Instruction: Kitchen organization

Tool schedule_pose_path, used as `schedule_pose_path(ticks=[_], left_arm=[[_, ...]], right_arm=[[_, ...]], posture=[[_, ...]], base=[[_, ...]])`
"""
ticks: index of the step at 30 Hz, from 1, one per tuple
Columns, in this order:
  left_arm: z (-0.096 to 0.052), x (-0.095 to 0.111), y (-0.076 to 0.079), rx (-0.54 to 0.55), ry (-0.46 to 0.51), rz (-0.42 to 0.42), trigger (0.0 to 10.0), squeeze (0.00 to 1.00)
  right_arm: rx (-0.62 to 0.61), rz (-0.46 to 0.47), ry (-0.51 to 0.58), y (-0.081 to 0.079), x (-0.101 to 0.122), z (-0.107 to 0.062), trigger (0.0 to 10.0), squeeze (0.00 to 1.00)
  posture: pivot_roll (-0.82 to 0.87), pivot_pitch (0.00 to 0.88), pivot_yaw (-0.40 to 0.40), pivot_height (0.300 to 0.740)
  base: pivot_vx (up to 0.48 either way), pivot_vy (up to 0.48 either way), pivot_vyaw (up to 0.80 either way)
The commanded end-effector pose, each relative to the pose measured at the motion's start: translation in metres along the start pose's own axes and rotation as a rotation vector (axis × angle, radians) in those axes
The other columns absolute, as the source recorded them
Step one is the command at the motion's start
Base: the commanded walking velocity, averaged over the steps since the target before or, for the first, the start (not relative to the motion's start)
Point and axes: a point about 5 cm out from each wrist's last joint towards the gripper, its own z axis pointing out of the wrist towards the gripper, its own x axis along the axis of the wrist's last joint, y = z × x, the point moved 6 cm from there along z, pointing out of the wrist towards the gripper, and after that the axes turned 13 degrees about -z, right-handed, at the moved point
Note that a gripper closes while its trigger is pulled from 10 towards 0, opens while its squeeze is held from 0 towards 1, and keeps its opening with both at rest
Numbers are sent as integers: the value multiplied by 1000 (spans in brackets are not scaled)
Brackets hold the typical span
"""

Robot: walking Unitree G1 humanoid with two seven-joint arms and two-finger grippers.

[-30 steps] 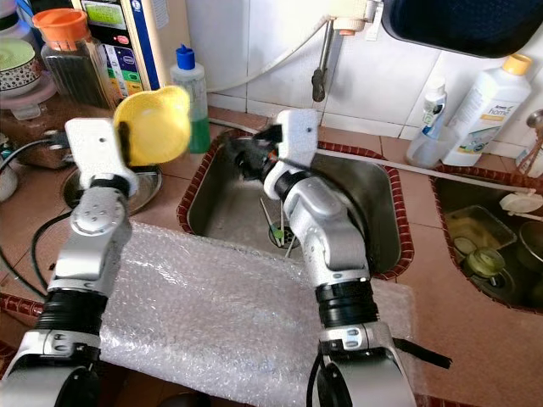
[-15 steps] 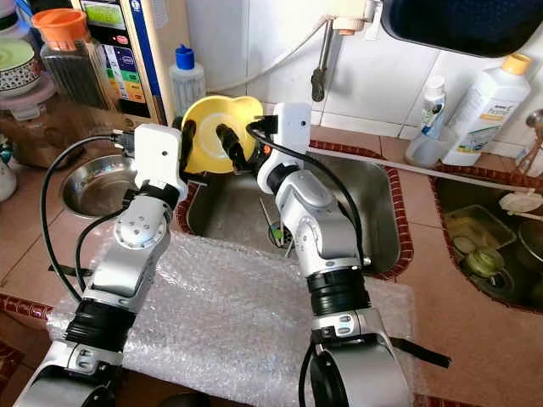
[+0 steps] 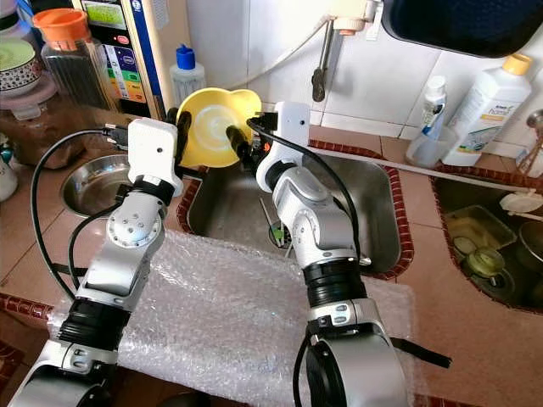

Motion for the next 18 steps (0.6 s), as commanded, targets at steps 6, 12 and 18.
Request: schedule_pose_path(ticks=[6,12,18], left_arm=[[1,12,3,-13,53,16,0,0],[0,12,3,-13,50,31,10000,0],[0,11,3,-9,47,31,10000,0]], right_arm=[[-84,57,-55,21,-11,-1,0,0],[-99,111,-70,23,-15,-1,0,0],[-109,135,-72,25,-16,-1,0,0]], posture=[[104,26,-23,740],[106,26,-21,740],[107,29,-20,740]], base=[[0,0,0],[0,0,0],[0,0,0]])
